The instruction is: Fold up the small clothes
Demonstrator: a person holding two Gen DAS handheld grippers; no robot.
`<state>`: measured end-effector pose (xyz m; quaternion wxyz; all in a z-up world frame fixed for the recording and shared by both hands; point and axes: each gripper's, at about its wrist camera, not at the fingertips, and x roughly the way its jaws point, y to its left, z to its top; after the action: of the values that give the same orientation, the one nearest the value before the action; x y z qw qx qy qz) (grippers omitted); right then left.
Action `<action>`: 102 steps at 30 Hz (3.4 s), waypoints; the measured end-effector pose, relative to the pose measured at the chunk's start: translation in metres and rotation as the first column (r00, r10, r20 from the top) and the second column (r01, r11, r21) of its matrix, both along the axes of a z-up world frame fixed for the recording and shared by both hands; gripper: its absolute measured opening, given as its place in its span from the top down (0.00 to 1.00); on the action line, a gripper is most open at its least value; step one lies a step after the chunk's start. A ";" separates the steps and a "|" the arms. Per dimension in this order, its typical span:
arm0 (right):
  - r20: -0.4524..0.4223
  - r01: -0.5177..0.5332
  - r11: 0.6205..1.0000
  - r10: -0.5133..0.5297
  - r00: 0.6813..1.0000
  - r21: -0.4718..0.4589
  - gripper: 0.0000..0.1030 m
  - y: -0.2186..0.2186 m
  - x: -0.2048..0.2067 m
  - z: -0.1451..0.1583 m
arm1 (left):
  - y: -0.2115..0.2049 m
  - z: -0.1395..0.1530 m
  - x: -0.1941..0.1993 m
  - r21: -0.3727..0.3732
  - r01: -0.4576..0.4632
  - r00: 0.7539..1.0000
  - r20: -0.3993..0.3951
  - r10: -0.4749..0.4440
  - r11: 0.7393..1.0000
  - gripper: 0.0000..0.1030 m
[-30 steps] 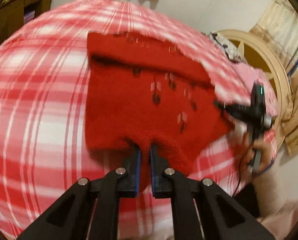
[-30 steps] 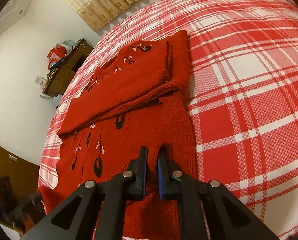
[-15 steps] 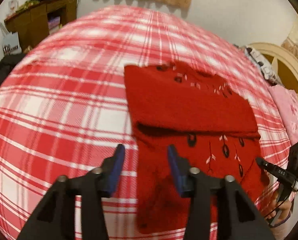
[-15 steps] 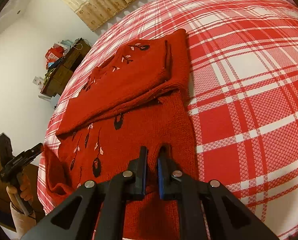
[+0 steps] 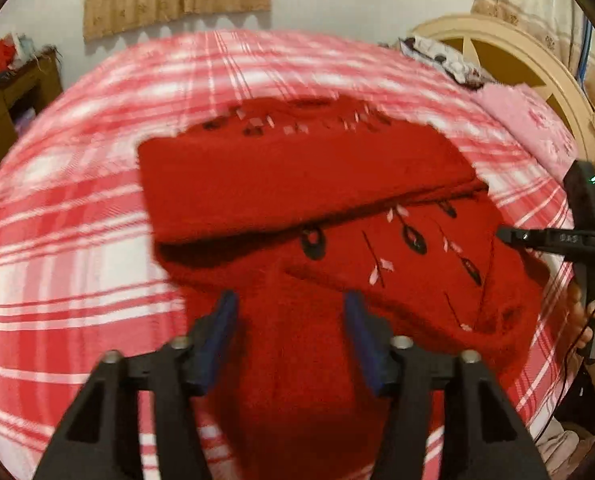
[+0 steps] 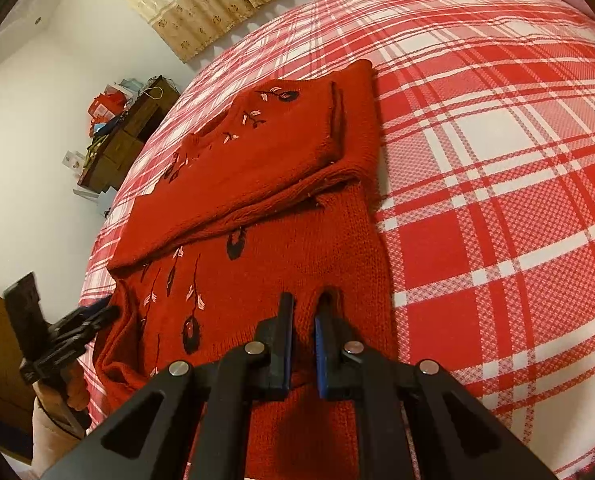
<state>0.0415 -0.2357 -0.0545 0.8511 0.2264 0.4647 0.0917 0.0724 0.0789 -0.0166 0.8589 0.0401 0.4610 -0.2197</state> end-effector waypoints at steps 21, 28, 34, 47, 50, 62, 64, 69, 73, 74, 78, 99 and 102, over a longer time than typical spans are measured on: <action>0.048 0.050 0.986 -0.058 0.997 0.159 0.89 -0.025 0.027 0.029 | 0.063 0.022 0.005 -0.221 -0.262 0.964 -0.013 0.266 0.939 0.95; 0.104 0.116 0.949 -0.152 0.983 0.292 0.46 -0.066 0.004 0.032 | 0.065 -0.010 0.000 -0.226 -0.313 0.950 -0.076 0.303 0.922 0.95; 0.176 0.028 1.000 -0.030 0.984 0.011 0.41 -0.035 -0.004 0.046 | 0.069 -0.014 0.003 -0.269 -0.333 0.943 -0.092 0.320 0.904 0.95; 0.078 -0.160 0.915 0.202 0.976 -0.371 0.56 0.033 0.045 0.008 | 0.059 -0.014 0.004 -0.211 -0.290 0.957 -0.045 0.287 0.933 0.94; 0.075 -0.149 0.880 0.204 0.976 -0.451 0.83 0.040 0.038 0.009 | 0.056 -0.015 0.006 -0.188 -0.275 0.961 -0.034 0.274 0.943 0.90; 0.219 -0.057 0.939 0.137 0.966 -0.339 0.94 0.028 -0.004 0.071 | 0.053 0.007 -0.009 -0.193 -0.251 0.965 0.022 0.260 0.948 0.94; 0.247 -0.037 0.947 0.121 0.962 -0.319 0.94 0.026 -0.008 0.084 | 0.058 0.019 -0.010 -0.229 -0.266 0.960 0.023 0.279 0.936 0.95; 0.302 -0.006 0.952 0.102 0.948 -0.305 0.94 0.027 0.002 0.108 | 0.058 0.044 0.002 -0.243 -0.314 0.942 0.043 0.333 0.918 0.94; 0.322 -0.006 0.948 0.114 0.940 -0.317 0.94 0.031 0.029 0.126 | 0.056 0.061 0.028 -0.224 -0.348 0.925 0.075 0.372 0.910 0.94; 0.323 -0.004 0.947 0.113 0.940 -0.322 0.94 0.031 0.035 0.128 | 0.056 0.063 0.032 -0.223 -0.356 0.922 0.075 0.380 0.908 0.94; 0.342 0.033 0.928 0.104 0.934 -0.372 0.94 0.035 0.078 0.141 | 0.058 0.072 0.068 -0.218 -0.422 0.894 0.061 0.444 0.880 0.94; 0.161 0.179 0.864 -0.115 0.980 -0.471 0.94 0.013 0.223 0.021 | 0.025 -0.013 0.208 -0.026 -0.559 0.826 0.066 0.559 0.829 0.90; 0.119 0.160 0.843 -0.115 0.986 -0.513 0.94 0.018 0.229 0.015 | 0.026 -0.019 0.213 0.002 -0.571 0.820 0.043 0.570 0.821 0.86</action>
<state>0.2708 -0.2172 -0.0400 0.9035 0.0162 0.4188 -0.0895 0.2851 0.1046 -0.0355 0.8942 -0.0886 0.4358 0.0514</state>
